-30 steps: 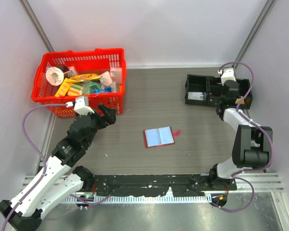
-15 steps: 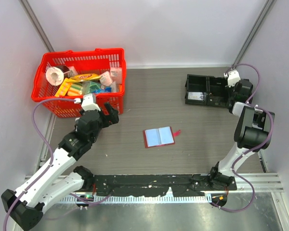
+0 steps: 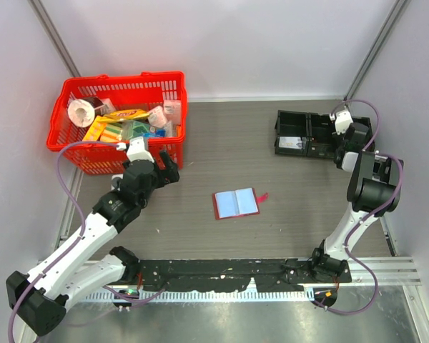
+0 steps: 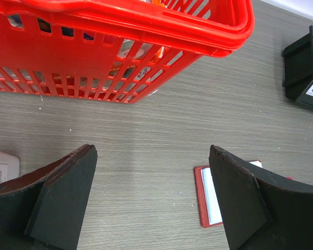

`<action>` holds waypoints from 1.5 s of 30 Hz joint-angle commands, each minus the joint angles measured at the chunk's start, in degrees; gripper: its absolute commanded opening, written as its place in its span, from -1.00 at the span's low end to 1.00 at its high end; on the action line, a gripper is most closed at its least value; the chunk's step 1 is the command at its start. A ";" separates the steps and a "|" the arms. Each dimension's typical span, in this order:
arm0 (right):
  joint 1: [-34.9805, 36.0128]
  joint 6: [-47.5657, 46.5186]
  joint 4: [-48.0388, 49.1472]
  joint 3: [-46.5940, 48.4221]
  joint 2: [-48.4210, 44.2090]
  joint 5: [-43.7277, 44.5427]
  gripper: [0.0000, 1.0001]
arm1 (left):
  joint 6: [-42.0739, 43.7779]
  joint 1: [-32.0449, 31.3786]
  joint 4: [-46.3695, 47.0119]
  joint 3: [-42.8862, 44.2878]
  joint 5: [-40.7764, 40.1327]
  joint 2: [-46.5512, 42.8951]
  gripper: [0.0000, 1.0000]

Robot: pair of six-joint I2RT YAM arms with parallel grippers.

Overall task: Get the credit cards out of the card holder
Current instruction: Place the credit card in the storage box, then reset both arms

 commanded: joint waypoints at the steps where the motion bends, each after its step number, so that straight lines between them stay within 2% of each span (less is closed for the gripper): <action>1: -0.17 -1.17 6.74 -2.34 -0.57 4.70 -0.70 | 1.40 0.01 2.96 1.91 -0.78 -0.52 0.84; 6: -0.35 0.50 7.10 -3.39 -3.38 2.42 -0.62 | 1.41 0.09 3.14 1.91 -0.08 -0.34 0.83; 9: -0.35 2.17 7.27 -3.92 -5.14 1.54 -0.38 | 1.23 0.18 2.97 1.91 0.36 -0.87 0.83; 13: -0.18 5.07 7.97 -5.68 -9.62 0.31 -0.19 | 0.97 0.09 2.61 1.65 0.71 -2.19 0.82; 21: 0.97 14.56 7.02 -10.34 -25.60 -1.37 0.03 | 1.05 0.18 2.53 0.68 2.47 -5.18 0.85; 26: 2.11 26.22 2.18 -11.48 -35.36 -2.07 0.14 | 2.28 0.09 0.25 2.17 2.73 -5.79 0.88; 28: 2.46 33.52 -0.28 -11.74 -39.50 -1.11 0.17 | 3.16 0.00 -1.07 2.96 1.77 -5.88 0.91; 33: 2.37 51.96 -16.69 -9.46 -50.21 -0.40 0.22 | 3.08 0.18 -10.64 8.49 -2.62 -1.67 0.96; 36: 2.63 58.50 -21.98 -10.69 -56.46 -0.66 0.27 | 2.11 0.62 -15.30 12.36 -3.15 1.05 0.99; 37: 2.99 59.38 -23.91 -11.47 -59.17 -0.31 0.31 | 1.76 0.88 -16.45 13.24 -3.33 1.41 0.99; 39: 4.65 59.39 -26.37 -11.48 -63.39 0.91 0.51 | 1.32 1.06 -16.90 14.65 -3.86 1.41 0.99; 40: 6.23 58.87 -30.83 -10.96 -64.38 2.75 0.60 | 1.14 1.06 -16.99 15.18 -5.08 0.89 0.99; 45: 11.60 53.42 -39.22 -7.18 -72.55 13.73 0.62 | 0.26 1.15 -19.97 17.64 -17.10 -2.53 0.99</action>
